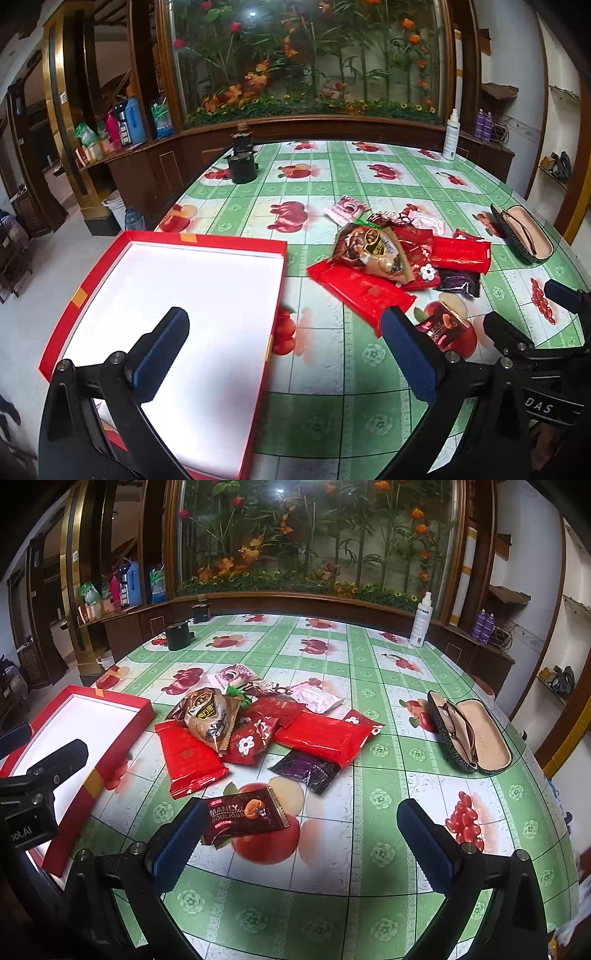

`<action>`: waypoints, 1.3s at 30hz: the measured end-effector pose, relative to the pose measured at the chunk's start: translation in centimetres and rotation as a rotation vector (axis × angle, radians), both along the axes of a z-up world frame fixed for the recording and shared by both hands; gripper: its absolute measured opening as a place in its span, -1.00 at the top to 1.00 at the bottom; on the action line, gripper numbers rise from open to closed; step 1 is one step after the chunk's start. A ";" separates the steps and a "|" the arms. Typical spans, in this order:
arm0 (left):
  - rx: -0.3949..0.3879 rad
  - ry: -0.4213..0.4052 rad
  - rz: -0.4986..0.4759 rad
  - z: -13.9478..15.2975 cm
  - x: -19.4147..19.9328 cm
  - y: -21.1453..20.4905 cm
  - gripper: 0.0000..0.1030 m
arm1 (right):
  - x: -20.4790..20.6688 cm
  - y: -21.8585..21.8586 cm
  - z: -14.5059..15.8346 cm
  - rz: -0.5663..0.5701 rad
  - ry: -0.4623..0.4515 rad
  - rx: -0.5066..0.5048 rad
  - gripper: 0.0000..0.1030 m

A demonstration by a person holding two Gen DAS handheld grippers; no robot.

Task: Organize snacks
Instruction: 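Reach left tool to brown snack bag while right tool reaches dark red MANLY packet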

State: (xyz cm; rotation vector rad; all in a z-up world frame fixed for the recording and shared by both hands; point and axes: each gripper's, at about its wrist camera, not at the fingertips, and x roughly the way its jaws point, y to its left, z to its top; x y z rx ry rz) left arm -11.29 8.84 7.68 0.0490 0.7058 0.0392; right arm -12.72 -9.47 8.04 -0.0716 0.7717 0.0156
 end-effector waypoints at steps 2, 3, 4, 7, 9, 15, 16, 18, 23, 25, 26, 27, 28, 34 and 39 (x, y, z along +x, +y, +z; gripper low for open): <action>-0.006 0.000 0.005 -0.1 -0.1 0.1 -1.00 | -0.1 -0.1 -0.1 0.001 0.000 0.005 -0.99; -0.013 0.001 0.007 -0.2 -0.1 0.2 -1.00 | -0.1 -0.1 -0.2 0.001 0.003 0.006 -0.99; -0.019 0.002 0.009 -0.3 -0.1 0.2 -1.00 | -0.1 -0.2 -0.3 0.001 0.005 0.010 -0.99; -0.042 -0.001 0.012 -0.8 -0.1 0.5 -1.00 | -0.2 -0.3 -0.5 0.001 0.011 0.021 -0.99; -0.037 0.002 0.014 -0.8 -0.1 0.4 -1.00 | -0.1 -0.4 -0.7 0.001 0.017 0.027 -0.99; -0.013 0.016 0.008 -1.2 0.2 0.5 -1.00 | 0.1 -0.6 -1.1 0.009 0.026 0.040 -0.99; -0.006 0.024 0.010 -1.3 0.3 0.6 -1.00 | 0.3 -0.6 -1.3 0.017 0.035 0.050 -0.99; 0.014 0.037 0.028 -1.5 0.8 1.2 -1.00 | 0.7 -0.3 -2.0 0.043 0.063 0.075 -0.99; 0.040 0.101 0.066 -2.0 2.4 3.0 -1.00 | 2.9 1.7 -4.4 0.101 0.150 0.066 -0.98; 0.033 0.122 0.052 -2.1 2.9 3.2 -1.00 | 3.9 2.2 -5.3 0.091 0.183 0.061 -0.97; 0.033 0.139 0.042 -2.0 3.1 2.9 -1.00 | 4.4 2.4 -5.7 0.088 0.200 0.069 -0.96; 0.029 0.156 0.028 -2.0 3.3 2.7 -1.00 | 4.9 2.5 -6.0 0.089 0.224 0.081 -0.92; 0.014 0.183 0.013 -2.1 3.8 2.5 -1.00 | 5.3 2.6 -6.4 0.093 0.251 0.096 -0.87; -0.018 0.232 -0.012 -2.2 5.8 0.0 -1.00 | 5.2 1.6 -6.5 0.090 0.231 0.070 -0.48; 0.068 0.185 -0.038 -1.7 8.9 -2.6 -1.00 | 4.3 -1.3 -6.1 0.082 0.227 0.126 -0.34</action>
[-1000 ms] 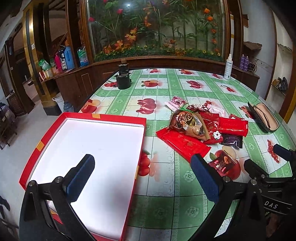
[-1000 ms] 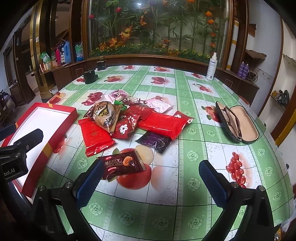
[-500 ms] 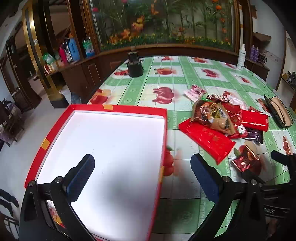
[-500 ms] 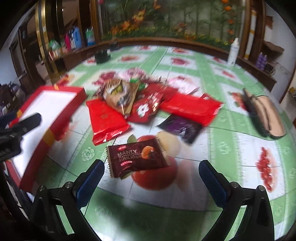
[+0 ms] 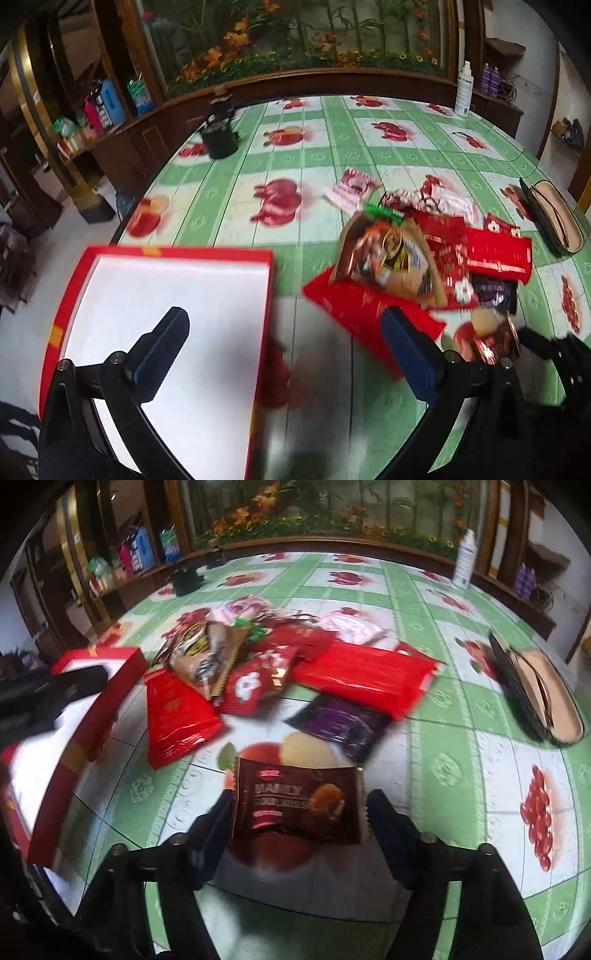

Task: Organize snacks
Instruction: 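Reach left tool to brown snack bag while right tool reaches dark red MANLY packet, then close left tool on brown bag while right tool grasps MANLY packet, lift both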

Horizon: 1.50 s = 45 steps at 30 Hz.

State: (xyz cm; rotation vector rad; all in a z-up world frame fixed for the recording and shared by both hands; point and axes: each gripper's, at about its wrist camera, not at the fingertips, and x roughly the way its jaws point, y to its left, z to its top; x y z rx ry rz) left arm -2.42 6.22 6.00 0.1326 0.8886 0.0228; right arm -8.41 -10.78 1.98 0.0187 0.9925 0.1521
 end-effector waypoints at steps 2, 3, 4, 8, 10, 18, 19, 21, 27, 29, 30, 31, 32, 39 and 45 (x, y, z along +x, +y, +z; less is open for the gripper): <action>0.003 0.003 -0.002 0.0 1.8 -0.8 -1.00 | -0.1 -1.1 0.1 -0.013 0.008 0.017 -0.34; 0.003 0.005 -0.004 -0.1 2.3 -1.1 -1.00 | -0.1 -1.5 0.1 -0.017 0.008 0.009 -0.35; -0.001 0.006 -0.016 -0.3 3.1 -1.9 -1.00 | -0.2 -1.7 0.1 -0.019 0.006 0.002 -0.35; 0.000 0.056 -0.053 -1.8 4.9 -3.7 -0.87 | -0.4 -2.1 0.1 -0.008 0.005 0.007 -0.35; -0.048 0.063 -0.076 -2.4 5.1 -3.9 -0.59 | -0.5 -1.9 0.1 -0.004 0.004 0.000 -0.37; -0.095 0.008 -0.175 -1.9 3.7 -4.6 0.36 | -0.2 -1.7 0.0 -0.007 0.000 -0.017 -0.37; -0.104 -0.003 -0.190 -1.6 3.5 -4.6 0.45 | -0.2 -1.7 0.0 -0.009 -0.001 -0.014 -0.37; -0.120 -0.010 -0.226 -1.3 3.1 -4.6 0.63 | -0.3 -1.8 0.0 -0.006 -0.001 -0.011 -0.34; -0.145 -0.009 -0.274 -1.3 2.2 -4.5 0.92 | -0.7 -1.9 0.7 0.005 0.000 0.020 -0.09; -0.157 -0.026 -0.290 -1.0 1.6 -4.4 0.93 | -0.9 -2.0 0.9 0.012 0.005 0.039 0.31; -0.160 -0.032 -0.297 -0.9 1.3 -4.4 0.93 | -1.1 -2.1 1.1 0.015 -0.005 0.043 0.32; -0.162 -0.034 -0.304 -0.8 1.0 -4.4 0.93 | -1.2 -2.2 1.2 0.016 -0.003 0.050 0.34; -0.156 -0.033 -0.323 -0.8 0.8 -4.6 0.93 | -1.2 -2.2 1.2 0.016 0.000 0.055 0.35; -0.205 -0.010 -0.342 -1.1 0.7 -4.9 0.93 | -2.0 -3.1 1.0 -0.001 0.008 0.072 0.35; -0.217 -0.036 -0.355 -0.8 -0.4 -5.3 0.96 | -3.1 -4.3 1.2 0.003 -0.014 0.120 0.45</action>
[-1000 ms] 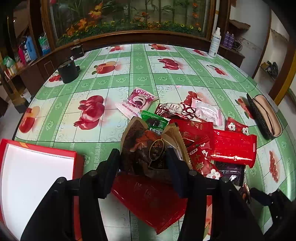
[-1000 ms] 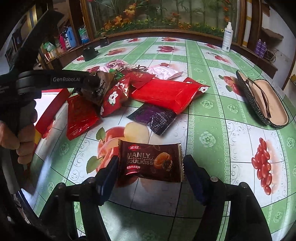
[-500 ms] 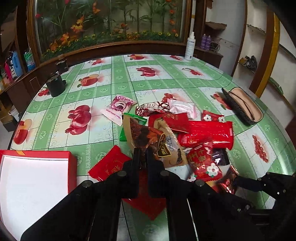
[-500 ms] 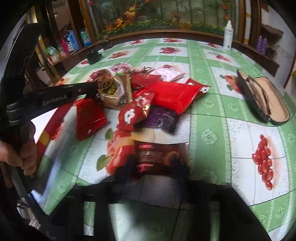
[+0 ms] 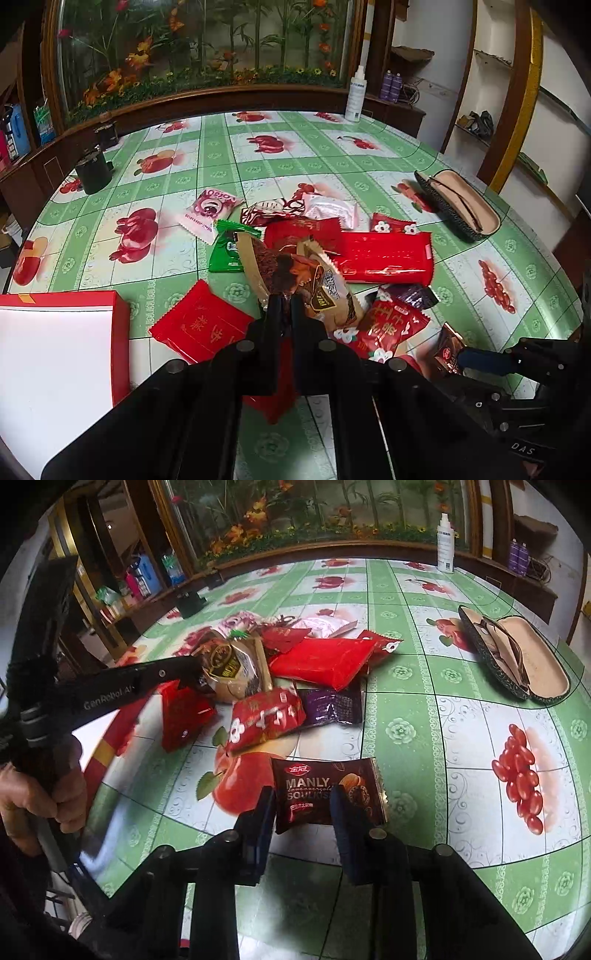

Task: Organize snacks
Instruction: 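Close left tool on brown bag while right tool grasps MANLY packet, lift both, then carry brown bag in left tool while right tool carries MANLY packet over white tray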

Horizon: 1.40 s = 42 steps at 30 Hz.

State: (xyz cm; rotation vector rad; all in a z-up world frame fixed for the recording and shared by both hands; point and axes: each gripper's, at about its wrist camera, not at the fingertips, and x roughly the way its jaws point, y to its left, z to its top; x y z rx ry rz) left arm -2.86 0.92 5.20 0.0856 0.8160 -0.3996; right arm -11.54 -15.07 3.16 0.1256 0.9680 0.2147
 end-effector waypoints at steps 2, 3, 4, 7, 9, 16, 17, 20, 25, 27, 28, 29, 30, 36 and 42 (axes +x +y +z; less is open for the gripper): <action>-0.006 -0.023 -0.013 0.5 -0.7 -0.1 0.96 | -0.4 -0.4 0.3 0.002 -0.013 0.015 0.50; -0.009 -0.031 -0.015 0.7 -1.0 -0.1 0.97 | -0.6 -0.5 0.5 0.002 -0.020 0.024 0.53; -0.014 -0.043 -0.018 1.0 -1.5 0.0 0.97 | -0.8 -0.7 0.7 0.002 -0.028 0.036 0.55; -0.021 -0.049 -0.027 1.4 -2.1 0.3 0.97 | -1.0 -1.1 1.1 -0.001 -0.036 0.067 0.59; -0.024 -0.047 -0.028 1.4 -2.6 0.5 0.97 | -1.2 -1.2 1.3 -0.002 -0.042 0.076 0.61; -0.046 -0.051 -0.031 2.0 -4.3 1.9 1.00 | -1.9 -1.4 1.8 0.019 -0.049 0.144 0.70; -0.046 -0.056 -0.034 2.1 -4.7 2.1 1.00 | -1.9 -1.4 1.8 0.022 -0.048 0.154 0.70; -0.048 -0.055 -0.040 2.3 -5.5 2.8 1.00 | -1.9 -1.1 1.9 0.028 -0.049 0.176 0.71; -0.021 -0.036 -0.029 1.4 -6.1 3.6 1.00 | -1.7 0.1 2.0 0.043 -0.045 0.189 0.72; -0.021 -0.022 -0.010 1.0 -5.9 3.9 1.00 | -1.6 0.5 1.9 0.041 -0.042 0.177 0.72; -0.024 -0.012 0.005 0.9 -5.7 4.1 1.00 | -1.6 0.7 1.7 0.044 -0.040 0.171 0.72; -0.039 -0.001 0.017 0.8 -5.4 4.2 1.00 | -1.6 0.8 1.7 0.045 -0.041 0.163 0.72; -0.049 0.005 0.017 0.8 -5.3 4.3 0.97 | -1.7 0.9 1.7 0.046 -0.042 0.157 0.72; -0.091 0.005 0.080 1.5 -4.3 3.7 -0.71 | -1.8 0.7 1.3 0.046 -0.031 0.157 0.71; 0.009 0.116 0.075 -0.6 -2.3 0.6 -0.71 | -1.4 0.7 0.5 0.043 -0.003 0.170 0.72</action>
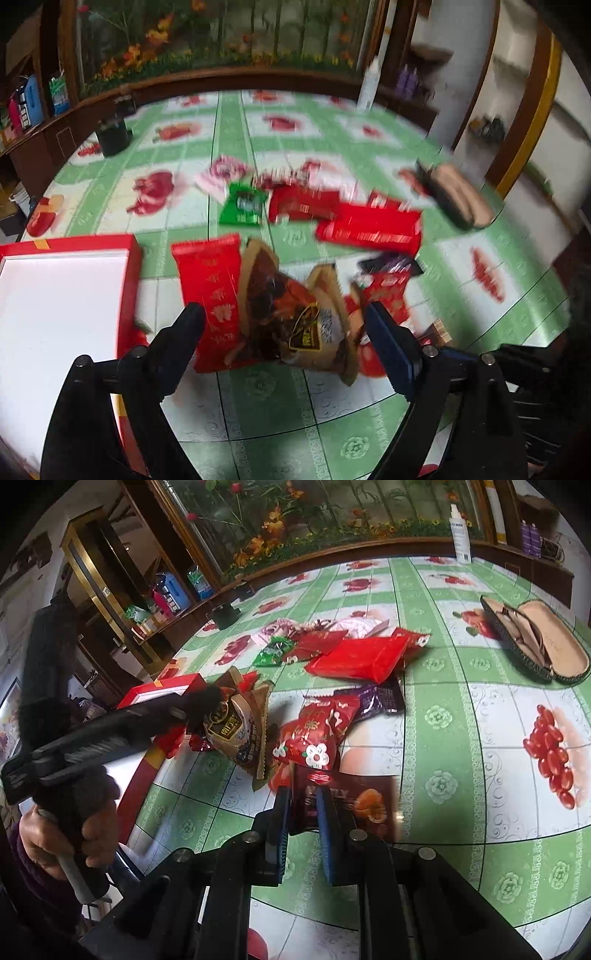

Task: Organize snacks
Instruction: 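Carry brown bag in left tool while right tool carries MANLY packet over white tray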

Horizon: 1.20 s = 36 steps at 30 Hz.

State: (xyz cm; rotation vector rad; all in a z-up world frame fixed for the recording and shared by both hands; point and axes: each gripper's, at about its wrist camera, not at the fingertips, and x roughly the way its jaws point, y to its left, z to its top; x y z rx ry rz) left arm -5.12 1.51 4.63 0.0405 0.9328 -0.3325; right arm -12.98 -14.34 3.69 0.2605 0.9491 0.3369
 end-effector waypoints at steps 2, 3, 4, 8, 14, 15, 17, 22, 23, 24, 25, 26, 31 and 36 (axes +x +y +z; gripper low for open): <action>0.006 0.016 -0.004 -1.1 0.4 -0.5 -0.69 | 0.1 -0.1 -0.3 -0.003 0.012 0.009 0.73; 0.016 -0.004 -0.005 -1.3 0.2 -0.6 -0.45 | 0.2 -0.2 -0.5 -0.005 0.018 0.009 0.73; 0.027 -0.022 -0.013 -1.5 0.1 -0.8 -0.22 | 0.2 -0.3 -0.6 -0.007 0.021 0.008 0.73; 0.046 -0.058 -0.064 -1.4 -0.4 -1.0 0.05 | 0.3 -0.5 -0.6 -0.009 0.024 0.005 0.73; 0.060 -0.096 -0.115 -1.1 -1.2 -0.8 0.23 | 0.3 0.0 -0.5 0.018 0.030 -0.014 0.69; 0.060 -0.102 -0.125 -1.0 -1.5 -0.7 0.23 | 0.3 -0.1 -0.4 0.021 0.030 -0.018 0.56; 0.063 -0.127 -0.133 -0.9 -2.0 -0.5 0.23 | 0.2 -0.4 -0.4 0.003 0.038 -0.045 0.01; 0.041 -0.142 -0.117 -0.4 -2.6 0.4 0.23 | 0.2 -1.1 -0.7 -0.022 0.075 -0.051 -0.68; 0.042 -0.143 -0.115 -0.4 -2.7 0.5 0.23 | 0.3 -0.8 -0.8 -0.011 0.083 -0.059 -0.68; 0.043 -0.145 -0.113 -0.4 -2.9 0.6 0.23 | 0.5 -0.1 -1.1 0.001 0.094 -0.098 -0.69; 0.045 -0.152 -0.110 -0.2 -3.1 0.7 0.23 | 0.6 0.3 -1.2 0.004 0.090 -0.128 -0.69; 0.047 -0.163 -0.107 0.0 -3.3 0.9 0.23 | 0.6 1.0 -1.3 0.002 0.074 -0.178 -0.69; 0.043 -0.205 -0.103 1.4 -4.5 1.7 0.23 | 0.9 2.1 -1.6 -0.024 0.020 -0.258 -0.55; 0.012 -0.220 -0.086 2.3 -5.1 2.8 0.23 | 0.8 1.1 -1.1 -0.033 0.016 -0.239 0.22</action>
